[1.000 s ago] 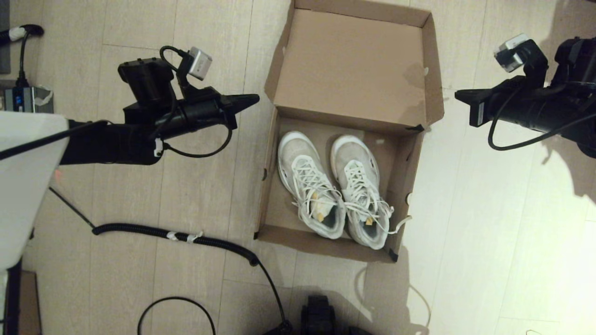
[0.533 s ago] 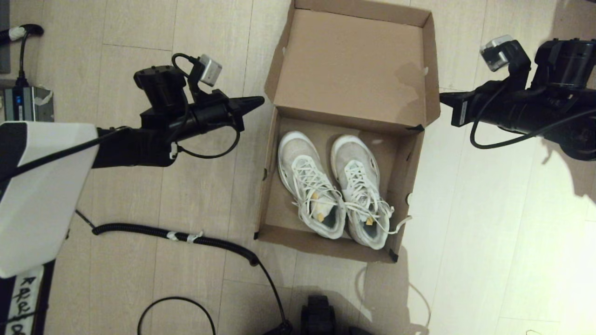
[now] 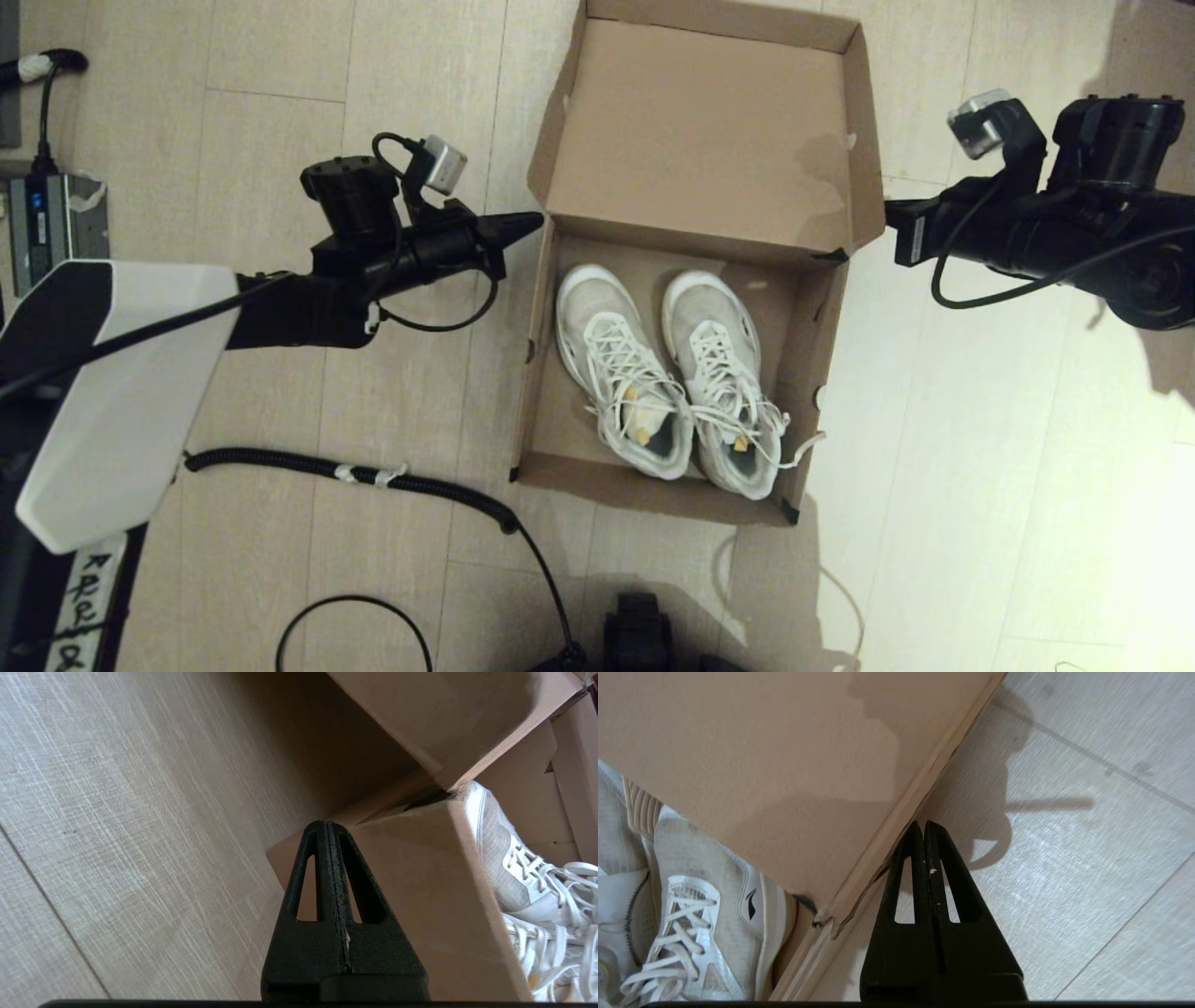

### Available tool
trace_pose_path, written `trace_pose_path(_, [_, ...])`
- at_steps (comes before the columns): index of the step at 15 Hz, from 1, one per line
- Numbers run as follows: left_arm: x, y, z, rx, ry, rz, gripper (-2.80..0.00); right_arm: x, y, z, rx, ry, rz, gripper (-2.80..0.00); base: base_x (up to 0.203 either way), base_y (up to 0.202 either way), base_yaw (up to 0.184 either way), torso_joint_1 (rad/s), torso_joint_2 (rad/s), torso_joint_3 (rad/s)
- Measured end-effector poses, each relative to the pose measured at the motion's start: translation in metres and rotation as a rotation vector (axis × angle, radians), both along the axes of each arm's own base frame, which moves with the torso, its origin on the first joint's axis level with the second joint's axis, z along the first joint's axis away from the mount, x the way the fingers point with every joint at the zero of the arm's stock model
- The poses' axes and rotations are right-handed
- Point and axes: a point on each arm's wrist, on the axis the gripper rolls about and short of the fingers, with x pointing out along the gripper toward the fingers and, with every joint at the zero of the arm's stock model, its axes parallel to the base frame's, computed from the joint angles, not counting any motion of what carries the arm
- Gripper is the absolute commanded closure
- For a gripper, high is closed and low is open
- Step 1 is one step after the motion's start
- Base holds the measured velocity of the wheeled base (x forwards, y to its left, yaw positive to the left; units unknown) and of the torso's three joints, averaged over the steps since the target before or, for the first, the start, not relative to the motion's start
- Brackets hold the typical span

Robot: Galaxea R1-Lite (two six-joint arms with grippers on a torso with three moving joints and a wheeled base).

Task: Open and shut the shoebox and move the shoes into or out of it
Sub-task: Close the shoe box

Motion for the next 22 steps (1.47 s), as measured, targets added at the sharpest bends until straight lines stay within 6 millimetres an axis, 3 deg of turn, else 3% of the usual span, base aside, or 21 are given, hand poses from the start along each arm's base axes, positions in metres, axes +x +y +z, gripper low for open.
trace_pose_path(6, [0.003, -0.003, -0.003, -0.003, -0.084, 0.035, 0.0, -0.001, 0.01, -0.008, 0.076, 0.057, 0.015, 0.0, 0.0, 0.0, 0.0, 0.0, 0.0, 0.0])
trace_pose_path(12, [-0.002, 0.002, 0.012, -0.019, -0.144, 0.057, 0.0, -0.006, 0.019, -0.016, 0.094, 0.097, 0.025, 0.0, 0.0, 0.0, 0.0, 0.0, 0.0, 0.0])
trace_pose_path(17, [-0.003, 0.001, 0.014, -0.025, -0.146, 0.072, 0.0, -0.006, 0.023, -0.027, 0.095, 0.132, 0.032, 0.0, 0.0, 0.0, 0.0, 0.0, 0.0, 0.0])
trace_pose_path(22, [-0.003, 0.0, 0.014, -0.027, -0.151, 0.074, 0.0, 0.002, 0.031, -0.02, 0.14, 0.005, 0.013, 0.0, 0.0, 0.0, 0.0, 0.0, 0.0, 0.0])
